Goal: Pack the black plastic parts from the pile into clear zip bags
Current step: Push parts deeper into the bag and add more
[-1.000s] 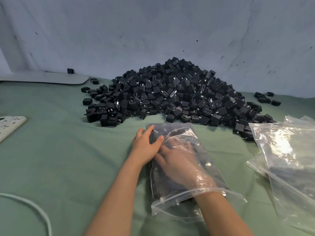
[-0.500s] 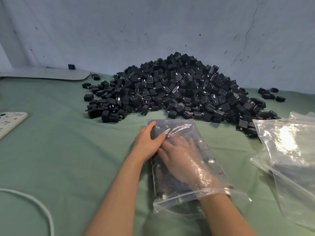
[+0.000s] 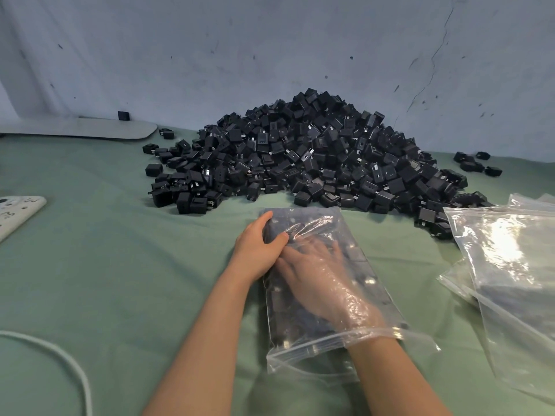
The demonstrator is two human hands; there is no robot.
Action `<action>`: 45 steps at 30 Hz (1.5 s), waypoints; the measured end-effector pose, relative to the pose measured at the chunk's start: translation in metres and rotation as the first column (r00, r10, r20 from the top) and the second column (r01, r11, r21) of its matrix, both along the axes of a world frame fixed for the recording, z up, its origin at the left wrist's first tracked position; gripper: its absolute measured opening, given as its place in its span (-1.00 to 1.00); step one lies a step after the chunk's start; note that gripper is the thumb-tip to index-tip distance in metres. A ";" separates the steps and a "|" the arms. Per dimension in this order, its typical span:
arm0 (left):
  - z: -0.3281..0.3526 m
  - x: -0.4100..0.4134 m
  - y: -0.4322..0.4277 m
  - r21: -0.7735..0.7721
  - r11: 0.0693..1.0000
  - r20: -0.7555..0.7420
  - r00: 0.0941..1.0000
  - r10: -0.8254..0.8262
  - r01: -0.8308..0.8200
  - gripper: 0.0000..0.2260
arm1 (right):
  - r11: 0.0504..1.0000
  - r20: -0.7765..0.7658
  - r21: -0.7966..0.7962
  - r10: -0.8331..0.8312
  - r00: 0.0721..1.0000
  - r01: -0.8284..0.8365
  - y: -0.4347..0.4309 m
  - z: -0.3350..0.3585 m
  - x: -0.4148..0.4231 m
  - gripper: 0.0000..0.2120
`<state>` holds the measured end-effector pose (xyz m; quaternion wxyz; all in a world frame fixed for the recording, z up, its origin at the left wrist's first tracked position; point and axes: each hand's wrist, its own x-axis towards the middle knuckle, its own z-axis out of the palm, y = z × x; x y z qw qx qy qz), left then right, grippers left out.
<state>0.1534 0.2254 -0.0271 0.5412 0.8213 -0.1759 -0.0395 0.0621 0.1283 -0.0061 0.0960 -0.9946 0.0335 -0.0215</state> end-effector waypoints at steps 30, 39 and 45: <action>0.000 -0.002 -0.002 0.010 0.999 0.003 0.999 0.035 -0.035 -0.52 | 1.000 0.010 0.013 -0.005 1.000 0.005 -0.004 -0.010 0.010 -0.58; 0.000 -0.003 -0.002 0.011 0.999 0.010 0.999 0.047 -0.048 -0.52 | 1.000 0.016 0.001 -0.007 1.000 0.007 -0.003 -0.008 0.008 -0.58; -0.001 0.001 -0.002 0.024 0.999 0.028 0.999 0.047 -0.048 -0.53 | 0.999 -0.057 -0.004 -0.034 0.998 0.034 0.001 0.005 -0.017 -0.57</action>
